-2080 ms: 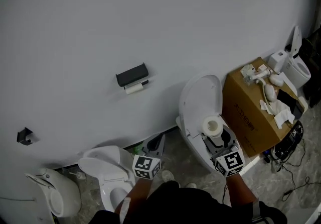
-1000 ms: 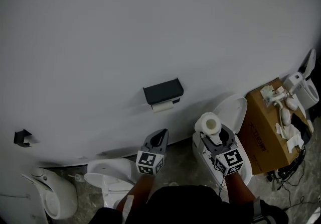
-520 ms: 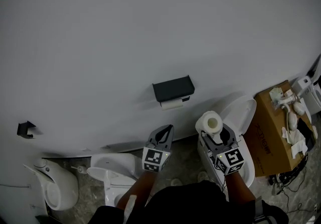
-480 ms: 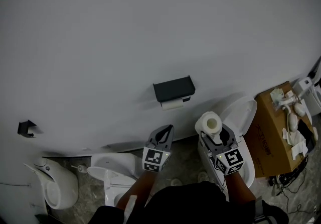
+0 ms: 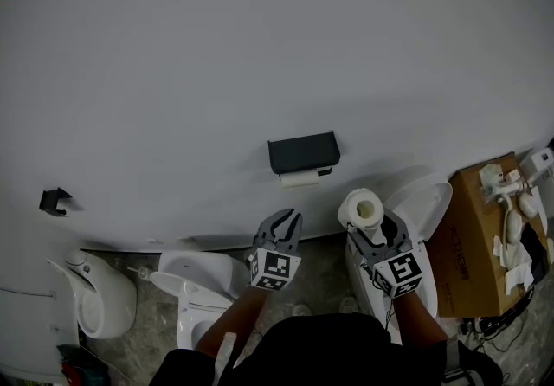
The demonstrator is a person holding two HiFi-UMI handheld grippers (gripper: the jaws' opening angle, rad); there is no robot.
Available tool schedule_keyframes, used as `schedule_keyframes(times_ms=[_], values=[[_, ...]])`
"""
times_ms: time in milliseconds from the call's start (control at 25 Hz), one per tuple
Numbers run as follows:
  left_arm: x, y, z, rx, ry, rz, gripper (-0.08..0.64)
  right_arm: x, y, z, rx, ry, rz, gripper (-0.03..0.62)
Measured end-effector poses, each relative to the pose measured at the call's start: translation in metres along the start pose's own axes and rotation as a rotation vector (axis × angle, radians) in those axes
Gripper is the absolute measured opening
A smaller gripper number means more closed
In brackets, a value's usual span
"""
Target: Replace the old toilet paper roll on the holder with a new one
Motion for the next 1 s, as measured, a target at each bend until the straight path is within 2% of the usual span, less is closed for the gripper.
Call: schedule_keyframes(times_ms=[80, 200, 480, 680, 800, 1000], values=[[0.006, 0.001, 0.002, 0.089, 0.038, 0.041, 0.091, 0.001, -0.007, 0.004, -0.010, -0.015, 0.010, 0.261], [0.014, 0.001, 0.006, 0.228, 0.094, 0.114, 0.134, -0.002, -0.016, 0.005, -0.030, -0.013, 0.031, 0.261], [0.040, 0.002, 0.010, 0.518, 0.223, 0.200, 0.244, -0.006, -0.031, 0.010, -0.045, 0.002, 0.064, 0.261], [0.058, 0.007, 0.013, 0.735, 0.289, 0.257, 0.258, -0.004, -0.041, 0.017, -0.058, -0.026, 0.076, 0.261], [0.067, 0.012, 0.012, 0.814, 0.316, 0.276, 0.257, -0.001, -0.043, 0.018, -0.061, -0.028, 0.089, 0.261], [0.077, 0.022, 0.011, 0.854, 0.353, 0.294, 0.256, 0.004, -0.045, 0.020, -0.072, -0.025, 0.109, 0.261]])
Point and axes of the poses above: the fingertips, and each gripper's own axes: x forward along the fingers, y to its left, z out of its top, the point moved 1 cm from there along -x, backward along the fingers, and after that the axes turned 6 degrees about y, right-handed, at the moved point
